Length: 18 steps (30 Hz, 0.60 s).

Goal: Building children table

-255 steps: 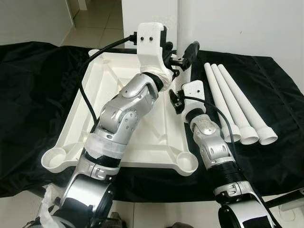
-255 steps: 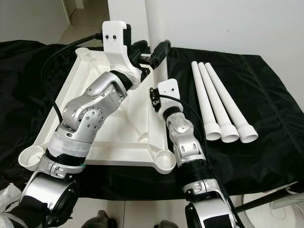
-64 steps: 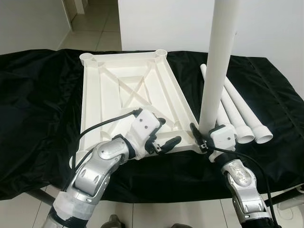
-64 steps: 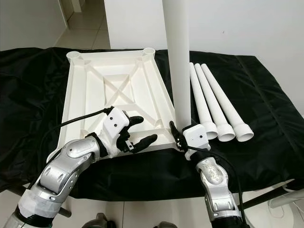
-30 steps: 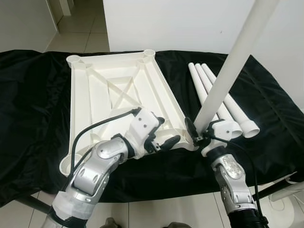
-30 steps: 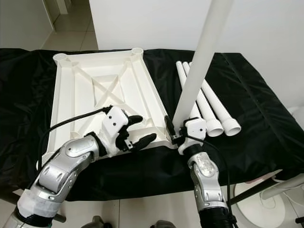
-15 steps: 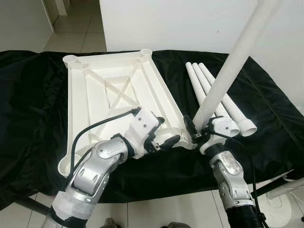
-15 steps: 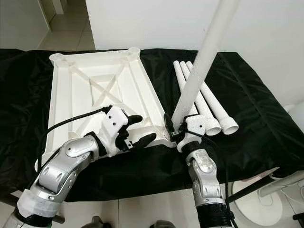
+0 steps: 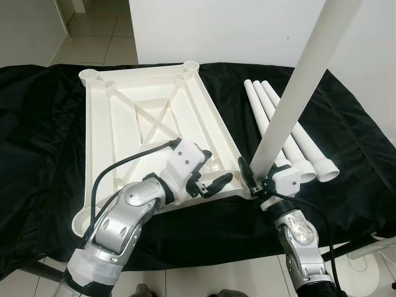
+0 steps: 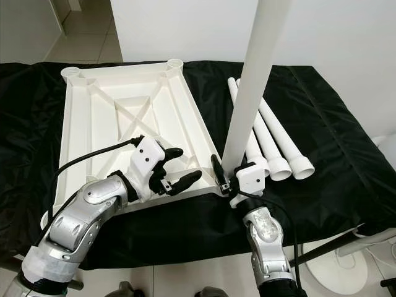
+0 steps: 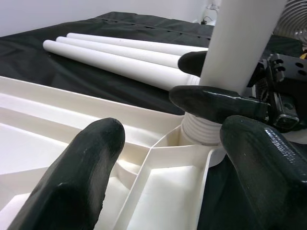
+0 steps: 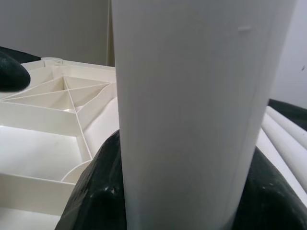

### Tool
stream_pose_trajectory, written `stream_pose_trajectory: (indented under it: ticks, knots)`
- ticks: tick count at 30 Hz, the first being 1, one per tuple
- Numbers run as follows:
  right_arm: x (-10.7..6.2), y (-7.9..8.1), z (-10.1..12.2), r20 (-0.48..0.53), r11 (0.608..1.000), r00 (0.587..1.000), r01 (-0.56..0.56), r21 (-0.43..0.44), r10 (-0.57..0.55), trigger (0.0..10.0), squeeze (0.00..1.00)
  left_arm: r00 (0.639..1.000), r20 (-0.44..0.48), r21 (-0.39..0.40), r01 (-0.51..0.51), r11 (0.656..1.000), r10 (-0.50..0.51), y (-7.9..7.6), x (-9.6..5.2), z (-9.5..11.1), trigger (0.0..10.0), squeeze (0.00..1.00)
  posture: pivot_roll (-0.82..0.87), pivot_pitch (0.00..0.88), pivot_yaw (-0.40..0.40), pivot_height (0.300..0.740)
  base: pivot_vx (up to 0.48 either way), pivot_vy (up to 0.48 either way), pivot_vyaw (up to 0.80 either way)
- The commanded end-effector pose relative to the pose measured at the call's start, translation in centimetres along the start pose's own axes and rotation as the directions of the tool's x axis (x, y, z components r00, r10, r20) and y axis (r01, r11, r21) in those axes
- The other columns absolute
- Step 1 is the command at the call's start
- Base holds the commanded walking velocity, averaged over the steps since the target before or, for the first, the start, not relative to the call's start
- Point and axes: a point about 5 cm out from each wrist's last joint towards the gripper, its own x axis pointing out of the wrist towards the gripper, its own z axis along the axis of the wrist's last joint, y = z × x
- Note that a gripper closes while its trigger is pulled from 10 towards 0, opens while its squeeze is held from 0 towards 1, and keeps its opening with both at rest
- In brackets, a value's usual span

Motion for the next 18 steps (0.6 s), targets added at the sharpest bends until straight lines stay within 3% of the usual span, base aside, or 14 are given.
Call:
stream_pose_trajectory:
  ticks: [1, 13, 18]
  knots:
    - [-1.6, 0.6, -3.0, -0.166, 0.999, 0.986, -0.003, 0.032, 0.008, 10.0, 0.0, 0.999, 0.01, 0.022, -0.04, 0.999, 0.04, 0.3, 0.0, 0.5, 10.0, 0.0, -0.06, 0.026, 0.002, 0.74, 0.0, 0.0, 0.0]
    - [-0.3, 0.5, -3.9, -0.309, 0.995, 0.948, -0.051, 0.091, 0.076, 10.0, 0.0, 1.0, 0.012, 0.037, -0.028, 0.999, 0.028, 0.2, 0.1, 0.6, 10.0, 0.0, -0.06, 0.008, 0.006, 0.74, 0.0, 0.0, 0.0]
    - [0.0, 0.2, -3.8, -0.322, 0.994, 0.943, -0.06, 0.091, 0.086, 10.0, 0.0, 1.0, 0.014, 0.039, -0.027, 0.999, 0.027, 0.2, 0.1, 0.7, 10.0, 0.0, -0.06, 0.006, 0.006, 0.74, 0.0, 0.0, 0.0]
